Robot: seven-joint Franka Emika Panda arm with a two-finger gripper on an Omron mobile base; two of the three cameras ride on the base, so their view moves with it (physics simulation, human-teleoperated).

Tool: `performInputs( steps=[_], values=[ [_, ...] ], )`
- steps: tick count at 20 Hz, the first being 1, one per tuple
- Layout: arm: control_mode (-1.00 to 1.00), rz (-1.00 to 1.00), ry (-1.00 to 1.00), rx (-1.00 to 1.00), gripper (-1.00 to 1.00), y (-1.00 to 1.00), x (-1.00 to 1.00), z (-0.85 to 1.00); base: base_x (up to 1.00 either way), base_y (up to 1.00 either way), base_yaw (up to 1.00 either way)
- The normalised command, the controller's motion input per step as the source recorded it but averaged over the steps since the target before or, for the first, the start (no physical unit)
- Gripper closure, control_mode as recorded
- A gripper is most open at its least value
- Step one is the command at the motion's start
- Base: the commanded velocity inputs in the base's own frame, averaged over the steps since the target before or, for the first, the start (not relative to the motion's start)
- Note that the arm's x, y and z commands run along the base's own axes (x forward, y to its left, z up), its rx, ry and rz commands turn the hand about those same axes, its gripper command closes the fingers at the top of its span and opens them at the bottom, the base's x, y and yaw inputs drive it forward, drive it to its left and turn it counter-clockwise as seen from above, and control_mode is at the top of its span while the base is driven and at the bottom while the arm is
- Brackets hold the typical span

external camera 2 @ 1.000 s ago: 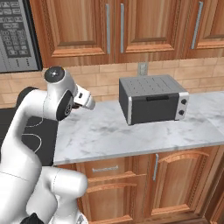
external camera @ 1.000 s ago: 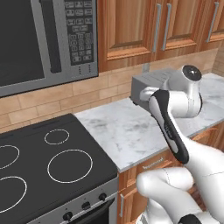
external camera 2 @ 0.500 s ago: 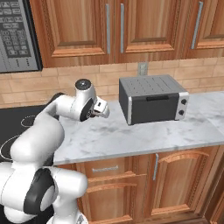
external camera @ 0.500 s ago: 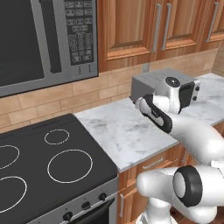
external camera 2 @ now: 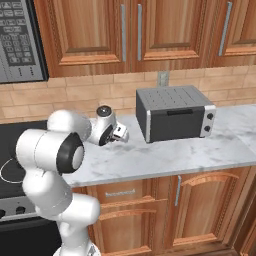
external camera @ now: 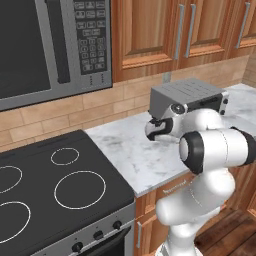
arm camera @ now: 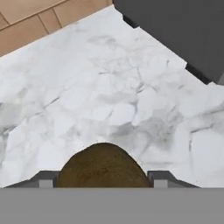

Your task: Open the fridge, remove the kiwi, cucumber, and chicken drumstick, and place them on any counter.

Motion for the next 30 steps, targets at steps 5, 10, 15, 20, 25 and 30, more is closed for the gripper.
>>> performInputs(
  steps=[5,10,15,20,25,30],
  values=[
    [-1.00,-0.03,0.03,-0.05,1.00,0.00,0.92,-0.32,0.00,0.00,0.00],
    [-1.00,-0.03,0.07,-0.04,1.00,-0.07,0.80,-0.36,0.00,0.00,0.00],
    [-1.00,-0.02,0.09,-0.01,-1.00,-0.10,0.69,-0.39,0.00,0.00,0.00],
    [-1.00,0.00,0.02,0.00,-1.00,-0.30,0.18,-0.20,0.00,0.00,0.00],
    [-1.00,0.00,-0.04,0.00,-1.00,-0.04,-0.21,-0.02,0.00,0.00,0.00],
    [-1.00,-0.05,-0.03,-0.01,-1.00,0.17,-0.39,0.06,0.00,0.00,0.00]
  ],
)
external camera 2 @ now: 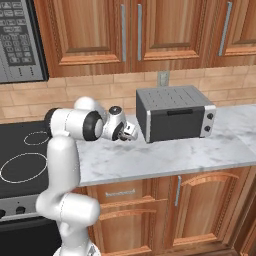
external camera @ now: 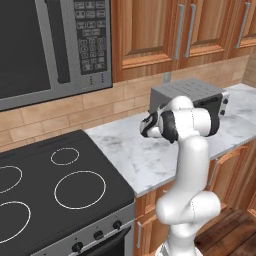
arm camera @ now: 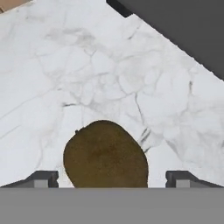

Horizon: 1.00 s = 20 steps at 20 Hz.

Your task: Open the fridge, remove the kiwi, cucumber, and chicken drumstick, and place them on any counter.

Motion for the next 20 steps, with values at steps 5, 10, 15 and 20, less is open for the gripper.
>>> performInputs(
  steps=[5,10,15,20],
  values=[
    [-1.00,-0.02,-0.22,-0.07,-1.00,0.33,-0.94,0.84,0.00,0.00,0.00],
    [-1.00,0.00,-0.30,-0.10,-1.00,0.31,-1.00,1.00,0.00,0.00,0.00],
    [-1.00,0.00,-0.17,-0.10,-1.00,0.42,-1.00,1.00,0.00,0.00,0.00],
    [-1.00,0.03,-0.01,-0.05,-1.00,0.45,-1.00,1.00,0.00,0.00,0.00]
  ],
)
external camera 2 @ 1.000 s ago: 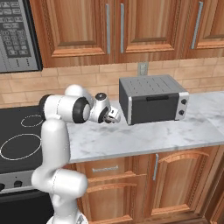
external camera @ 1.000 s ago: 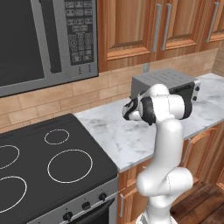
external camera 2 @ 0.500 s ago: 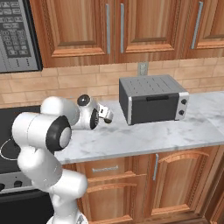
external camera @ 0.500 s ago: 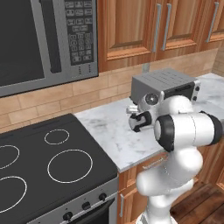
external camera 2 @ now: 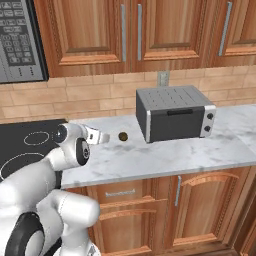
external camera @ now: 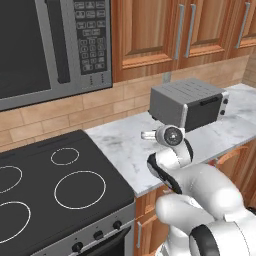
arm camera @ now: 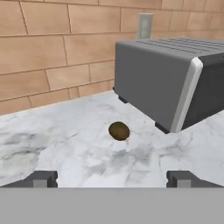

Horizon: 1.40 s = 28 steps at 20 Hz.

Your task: Open the fridge, remove the kiwi, cucumber, and chicken drumstick, and place them on any counter.

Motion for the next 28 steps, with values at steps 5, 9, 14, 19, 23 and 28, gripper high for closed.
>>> performInputs(
  steps=[5,9,14,19,23,28],
  values=[
    [-1.00,0.07,0.12,0.00,-1.00,0.30,-0.84,1.00,0.00,0.00,0.00],
    [-1.00,0.01,0.32,0.00,-1.00,0.04,-0.74,1.00,0.00,0.00,0.00],
    [-1.00,0.00,0.31,0.00,-1.00,0.00,-0.84,0.58,0.00,0.00,0.00],
    [-1.00,0.00,0.18,0.00,-1.00,0.00,-0.80,-0.07,0.00,0.00,0.00],
    [-1.00,0.00,0.00,0.00,-1.00,0.00,-0.34,-0.05,0.00,0.00,0.00],
    [1.00,0.00,0.00,0.00,-1.00,0.00,0.00,0.00,-0.78,0.00,-0.01]
  ],
)
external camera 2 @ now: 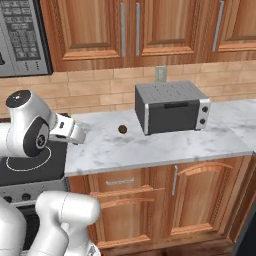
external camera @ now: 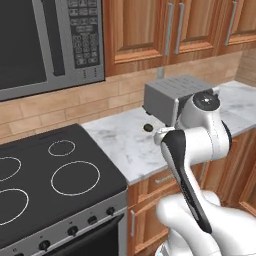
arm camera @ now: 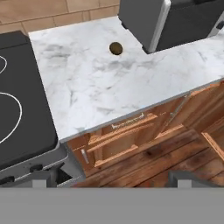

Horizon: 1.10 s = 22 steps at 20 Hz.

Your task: Open the fridge, remove the kiwi, cucumber, and chicken drumstick, and place them on any counter.

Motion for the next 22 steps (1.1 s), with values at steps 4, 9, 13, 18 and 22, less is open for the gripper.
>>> performInputs(
  steps=[4,9,13,18,22],
  values=[
    [1.00,0.00,0.00,0.00,-1.00,0.00,0.00,0.00,-1.00,0.00,-0.12],
    [1.00,0.00,0.00,0.00,-1.00,0.00,0.00,0.00,-1.00,0.00,-0.13],
    [1.00,0.00,0.00,0.00,-1.00,0.00,0.00,0.00,-1.00,-0.04,-0.26],
    [1.00,0.00,0.00,0.00,-1.00,0.00,0.00,0.00,-0.85,-0.03,-0.70],
    [1.00,0.00,0.00,0.00,-1.00,0.00,0.00,0.00,-0.51,0.00,-0.85]
  ],
)
